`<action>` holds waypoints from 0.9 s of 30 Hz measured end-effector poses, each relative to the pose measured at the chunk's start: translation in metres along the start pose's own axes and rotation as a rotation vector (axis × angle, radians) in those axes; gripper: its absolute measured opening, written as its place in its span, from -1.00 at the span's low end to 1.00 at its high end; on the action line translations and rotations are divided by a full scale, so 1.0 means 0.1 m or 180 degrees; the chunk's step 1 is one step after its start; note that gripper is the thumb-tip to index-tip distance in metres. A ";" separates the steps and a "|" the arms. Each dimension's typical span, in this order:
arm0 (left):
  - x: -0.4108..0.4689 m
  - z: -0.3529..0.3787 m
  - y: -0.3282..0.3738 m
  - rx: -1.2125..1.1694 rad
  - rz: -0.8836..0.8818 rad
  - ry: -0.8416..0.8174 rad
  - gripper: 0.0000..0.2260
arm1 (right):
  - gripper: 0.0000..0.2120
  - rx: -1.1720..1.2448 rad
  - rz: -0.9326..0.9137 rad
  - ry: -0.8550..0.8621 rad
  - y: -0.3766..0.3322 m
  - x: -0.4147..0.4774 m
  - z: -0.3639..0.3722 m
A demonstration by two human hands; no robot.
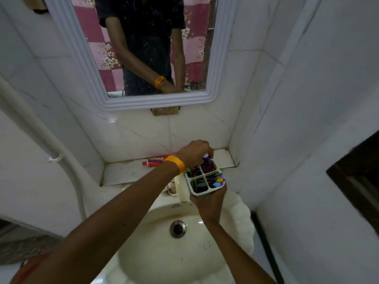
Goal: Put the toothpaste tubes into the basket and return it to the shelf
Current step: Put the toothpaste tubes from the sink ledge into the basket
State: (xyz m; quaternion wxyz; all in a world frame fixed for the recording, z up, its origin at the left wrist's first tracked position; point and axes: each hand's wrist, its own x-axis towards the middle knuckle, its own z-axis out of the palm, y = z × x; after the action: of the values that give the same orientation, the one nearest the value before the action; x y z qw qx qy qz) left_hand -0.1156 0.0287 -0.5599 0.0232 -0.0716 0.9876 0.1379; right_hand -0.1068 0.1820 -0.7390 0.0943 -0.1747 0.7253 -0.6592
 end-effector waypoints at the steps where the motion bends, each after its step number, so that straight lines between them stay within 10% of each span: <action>1: 0.00 0.00 -0.01 0.0071 0.0001 0.0018 -0.67 | 0.19 -0.0058 -0.0049 -0.0031 -0.01 0.01 0.01; 21: 0.00 0.18 -0.03 -0.0221 -0.0095 -0.0472 -0.73 | 0.21 -0.0244 0.0058 0.0004 -0.11 0.07 0.10; 27: 0.10 0.27 0.01 -0.0250 -0.0291 0.0151 -0.78 | 0.20 -0.0345 0.0060 0.0010 -0.13 0.03 0.08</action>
State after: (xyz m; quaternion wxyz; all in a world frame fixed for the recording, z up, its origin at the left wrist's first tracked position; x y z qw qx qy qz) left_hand -0.1254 0.0356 -0.5858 0.0033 -0.1207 0.9774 0.1736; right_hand -0.1054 0.1724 -0.7268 0.0898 -0.1718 0.7617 -0.6183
